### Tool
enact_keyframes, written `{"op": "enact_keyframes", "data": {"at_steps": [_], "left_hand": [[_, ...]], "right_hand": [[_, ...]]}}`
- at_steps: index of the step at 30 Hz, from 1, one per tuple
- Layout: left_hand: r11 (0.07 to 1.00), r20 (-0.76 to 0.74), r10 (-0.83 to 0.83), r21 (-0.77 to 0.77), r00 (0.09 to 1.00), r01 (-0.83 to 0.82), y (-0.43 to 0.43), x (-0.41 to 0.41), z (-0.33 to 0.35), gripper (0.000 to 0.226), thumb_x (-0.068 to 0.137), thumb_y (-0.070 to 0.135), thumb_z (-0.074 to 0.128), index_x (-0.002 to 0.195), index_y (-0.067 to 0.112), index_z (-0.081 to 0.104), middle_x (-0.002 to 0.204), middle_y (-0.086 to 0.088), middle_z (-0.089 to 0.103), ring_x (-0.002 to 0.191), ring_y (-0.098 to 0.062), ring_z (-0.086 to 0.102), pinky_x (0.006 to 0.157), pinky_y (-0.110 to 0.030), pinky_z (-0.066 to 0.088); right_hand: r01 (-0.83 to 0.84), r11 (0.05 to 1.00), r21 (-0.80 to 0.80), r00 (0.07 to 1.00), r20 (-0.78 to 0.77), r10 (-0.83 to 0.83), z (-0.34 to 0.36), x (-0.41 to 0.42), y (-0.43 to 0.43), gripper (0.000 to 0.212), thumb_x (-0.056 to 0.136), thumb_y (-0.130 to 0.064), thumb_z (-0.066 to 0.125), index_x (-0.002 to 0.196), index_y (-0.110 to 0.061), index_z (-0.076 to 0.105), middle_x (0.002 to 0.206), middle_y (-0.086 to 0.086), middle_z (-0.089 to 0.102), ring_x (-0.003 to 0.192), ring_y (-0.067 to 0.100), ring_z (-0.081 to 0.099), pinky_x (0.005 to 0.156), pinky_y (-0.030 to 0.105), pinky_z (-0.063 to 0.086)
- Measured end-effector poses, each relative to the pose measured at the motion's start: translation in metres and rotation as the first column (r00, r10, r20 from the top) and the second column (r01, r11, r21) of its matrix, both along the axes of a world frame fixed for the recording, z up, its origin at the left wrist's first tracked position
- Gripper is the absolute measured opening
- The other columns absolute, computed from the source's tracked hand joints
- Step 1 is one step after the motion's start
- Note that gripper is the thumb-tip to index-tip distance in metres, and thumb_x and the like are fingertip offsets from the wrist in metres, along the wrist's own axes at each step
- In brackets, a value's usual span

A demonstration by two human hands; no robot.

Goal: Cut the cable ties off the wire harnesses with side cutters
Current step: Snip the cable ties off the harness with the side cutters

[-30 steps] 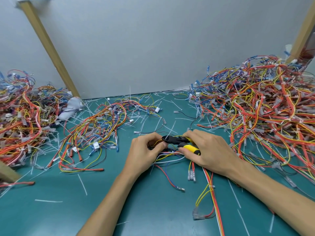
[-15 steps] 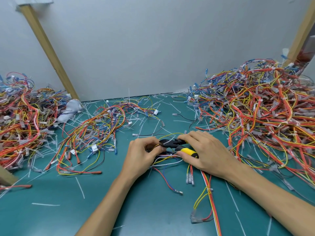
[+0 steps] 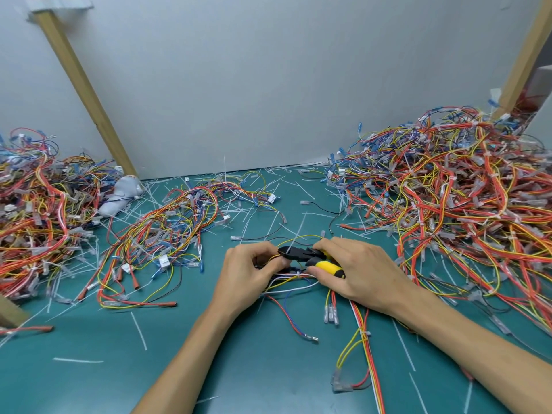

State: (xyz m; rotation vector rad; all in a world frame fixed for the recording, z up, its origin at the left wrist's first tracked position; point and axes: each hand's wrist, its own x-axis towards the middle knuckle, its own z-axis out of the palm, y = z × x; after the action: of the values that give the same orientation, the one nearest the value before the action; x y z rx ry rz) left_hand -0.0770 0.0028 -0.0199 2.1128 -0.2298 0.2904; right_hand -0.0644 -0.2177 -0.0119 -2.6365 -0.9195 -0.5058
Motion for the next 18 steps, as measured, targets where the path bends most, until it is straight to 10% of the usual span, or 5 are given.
{"op": "enact_keyframes", "data": {"at_steps": [8, 14, 18], "left_hand": [[1.0, 0.012, -0.007, -0.001, 1.0, 0.007, -0.001, -0.002, 0.002, 0.011, 0.087, 0.015, 0.069, 0.077, 0.017, 0.072, 0.072, 0.0, 0.072, 0.074, -0.023, 0.069, 0.073, -0.042, 0.053], [0.998, 0.166, 0.006, 0.068, 0.986, -0.018, -0.004, -0.004, 0.008, 0.009, 0.088, 0.014, 0.069, 0.081, 0.019, 0.072, 0.072, 0.016, 0.069, 0.071, 0.003, 0.06, 0.069, -0.011, 0.042], [0.972, 0.408, 0.132, 0.126, 0.903, -0.199, -0.007, -0.007, 0.012, 0.004, 0.09, 0.018, 0.066, 0.088, 0.019, 0.069, 0.089, 0.017, 0.066, 0.088, -0.004, 0.058, 0.08, -0.031, 0.046]], "right_hand": [[0.03, 1.0, 0.003, 0.999, 0.03, -0.03, 0.0, -0.001, 0.0, 0.045, 0.089, -0.062, 0.041, 0.103, -0.026, 0.064, 0.08, -0.009, 0.065, 0.075, 0.015, 0.062, 0.054, 0.028, 0.033], [0.068, 0.995, 0.076, 0.998, 0.0, -0.068, 0.0, 0.0, -0.002, 0.048, 0.088, -0.067, 0.033, 0.101, -0.029, 0.06, 0.08, -0.011, 0.062, 0.076, 0.013, 0.061, 0.055, 0.03, 0.036], [0.092, 0.968, 0.235, 0.992, -0.106, -0.069, 0.0, 0.0, -0.003, 0.039, 0.09, -0.065, 0.039, 0.101, -0.033, 0.058, 0.08, -0.013, 0.063, 0.075, 0.009, 0.056, 0.065, 0.034, 0.045]]}}
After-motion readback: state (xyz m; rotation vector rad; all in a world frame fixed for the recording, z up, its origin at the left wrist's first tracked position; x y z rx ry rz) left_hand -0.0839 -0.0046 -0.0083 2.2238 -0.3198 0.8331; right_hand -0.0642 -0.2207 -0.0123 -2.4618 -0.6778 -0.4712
